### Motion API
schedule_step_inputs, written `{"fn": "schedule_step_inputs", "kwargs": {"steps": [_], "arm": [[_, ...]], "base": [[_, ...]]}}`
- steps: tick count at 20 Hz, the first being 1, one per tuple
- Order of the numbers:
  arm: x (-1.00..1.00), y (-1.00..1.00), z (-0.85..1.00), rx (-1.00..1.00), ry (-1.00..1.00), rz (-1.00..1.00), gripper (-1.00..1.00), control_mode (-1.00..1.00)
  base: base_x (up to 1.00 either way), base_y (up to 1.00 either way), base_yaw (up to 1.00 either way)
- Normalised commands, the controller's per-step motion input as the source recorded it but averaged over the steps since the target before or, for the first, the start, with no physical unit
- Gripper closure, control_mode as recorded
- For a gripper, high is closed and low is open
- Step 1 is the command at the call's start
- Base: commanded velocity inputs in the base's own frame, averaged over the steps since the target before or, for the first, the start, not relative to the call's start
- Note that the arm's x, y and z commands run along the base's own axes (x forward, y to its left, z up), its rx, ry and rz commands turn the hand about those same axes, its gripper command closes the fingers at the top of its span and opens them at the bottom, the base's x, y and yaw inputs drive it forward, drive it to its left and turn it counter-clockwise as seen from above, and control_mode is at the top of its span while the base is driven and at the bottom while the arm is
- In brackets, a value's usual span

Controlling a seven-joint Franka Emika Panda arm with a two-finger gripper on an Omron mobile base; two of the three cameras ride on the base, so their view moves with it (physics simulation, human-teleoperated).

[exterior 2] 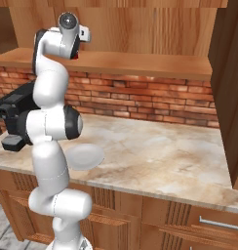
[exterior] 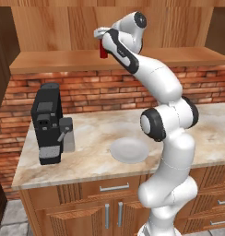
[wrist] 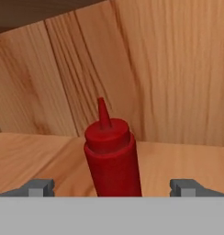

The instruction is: Move the hot dog bun to the plate on the dining table and place the condiment next to that plate. Then navigate to the fridge and take the sausage and place it on the plate as well.

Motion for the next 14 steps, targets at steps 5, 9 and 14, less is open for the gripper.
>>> {"fn": "schedule_step_inputs", "kwargs": {"steps": [5, 9, 14], "arm": [[0.28, 0.02, -0.03, 0.0, 0.0, 0.0, -1.0, -1.0], [0.34, 0.02, -0.01, 0.0, 0.0, 0.0, -1.0, -1.0], [0.25, 0.08, 0.0, 0.0, 0.0, 0.0, -1.0, -1.0]], "base": [[0.0, 0.0, 0.0], [0.0, 0.0, 0.0], [0.0, 0.0, 0.0]]}}
